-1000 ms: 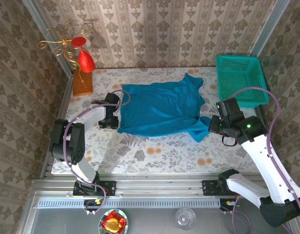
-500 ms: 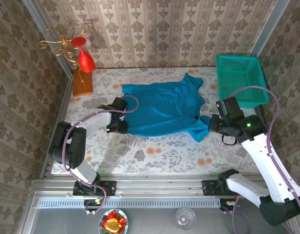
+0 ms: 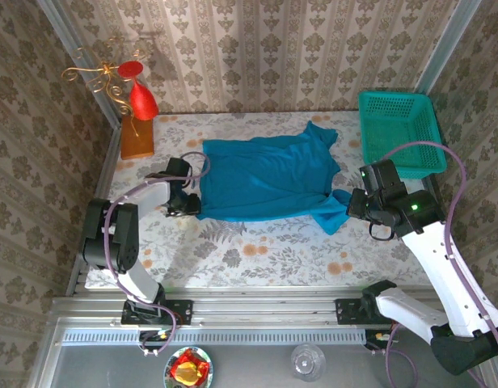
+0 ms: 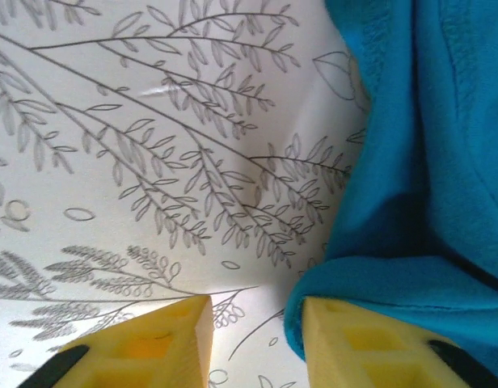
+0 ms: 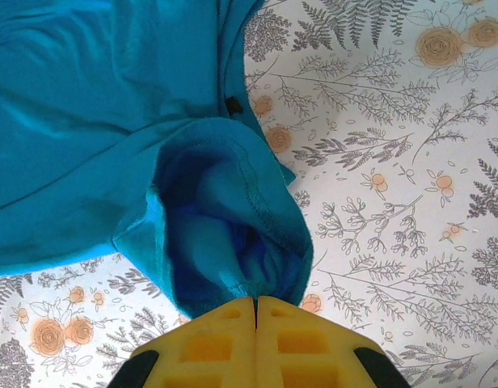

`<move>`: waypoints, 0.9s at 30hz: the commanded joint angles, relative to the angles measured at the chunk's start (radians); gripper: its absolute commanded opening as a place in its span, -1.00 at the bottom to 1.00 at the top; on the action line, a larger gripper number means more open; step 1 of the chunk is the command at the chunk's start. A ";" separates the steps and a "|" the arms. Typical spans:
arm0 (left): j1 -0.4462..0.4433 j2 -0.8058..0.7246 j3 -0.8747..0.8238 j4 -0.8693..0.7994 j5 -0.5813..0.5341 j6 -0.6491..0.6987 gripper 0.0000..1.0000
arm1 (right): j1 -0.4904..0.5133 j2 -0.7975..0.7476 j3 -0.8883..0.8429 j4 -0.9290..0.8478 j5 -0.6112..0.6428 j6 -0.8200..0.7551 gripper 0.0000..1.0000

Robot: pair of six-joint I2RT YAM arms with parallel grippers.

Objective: Fold the inside-out t-shirt
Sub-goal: Turn over the T-shirt at the center of the table.

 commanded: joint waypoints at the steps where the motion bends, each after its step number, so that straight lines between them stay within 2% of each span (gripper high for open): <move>1: 0.015 0.007 -0.027 0.049 0.140 -0.016 -0.39 | -0.004 -0.007 0.036 -0.037 0.032 -0.002 -1.00; 7: 0.027 0.016 -0.050 0.085 0.211 -0.017 -0.53 | -0.004 -0.005 0.036 -0.034 0.034 -0.004 -1.00; 14: 0.052 -0.050 -0.047 0.096 0.258 -0.037 -0.93 | -0.004 -0.005 0.047 -0.027 0.047 -0.007 -1.00; 18: 0.116 -0.150 0.017 0.108 0.402 -0.085 -1.00 | -0.016 0.009 0.080 0.011 0.089 -0.028 -1.00; 21: 0.167 -0.204 0.123 0.103 0.503 -0.117 -1.00 | -0.068 0.036 0.133 0.081 0.125 -0.071 -1.00; 25: 0.230 -0.243 0.314 0.120 0.657 -0.190 -1.00 | -0.159 0.088 0.292 0.161 0.139 -0.127 -1.00; 27: 0.270 -0.262 0.409 0.187 0.729 -0.279 -1.00 | -0.191 0.116 0.391 0.204 0.143 -0.157 -1.00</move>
